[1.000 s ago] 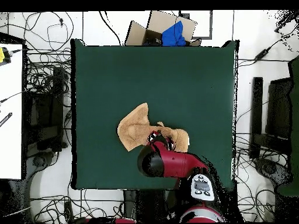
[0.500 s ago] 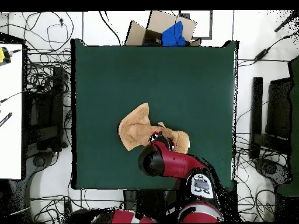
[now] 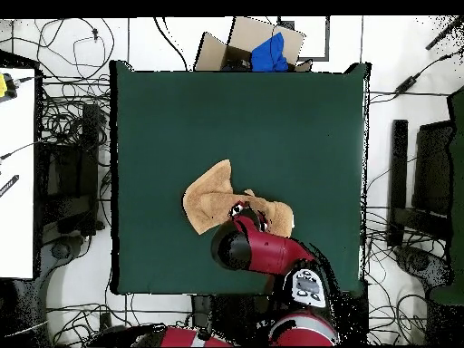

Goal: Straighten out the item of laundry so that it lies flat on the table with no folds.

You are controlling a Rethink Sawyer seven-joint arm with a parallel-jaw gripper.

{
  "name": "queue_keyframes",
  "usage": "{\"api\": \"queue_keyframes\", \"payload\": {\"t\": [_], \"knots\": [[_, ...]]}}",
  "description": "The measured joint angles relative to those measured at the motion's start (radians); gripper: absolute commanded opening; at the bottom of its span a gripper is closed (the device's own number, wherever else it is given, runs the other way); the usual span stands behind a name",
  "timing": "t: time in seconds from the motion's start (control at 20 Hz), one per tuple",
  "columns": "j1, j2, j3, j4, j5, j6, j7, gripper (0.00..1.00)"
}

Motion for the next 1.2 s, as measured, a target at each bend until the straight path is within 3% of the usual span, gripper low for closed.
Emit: {"api": "queue_keyframes", "payload": {"t": [0.8, 1.2], "knots": [[-0.017, -0.106, 0.0, 0.06, 0.004, 0.009, 0.0, 1.0], [-0.005, -0.111, 0.0, 0.072, 0.022, 0.009, 0.0, 1.0]]}}
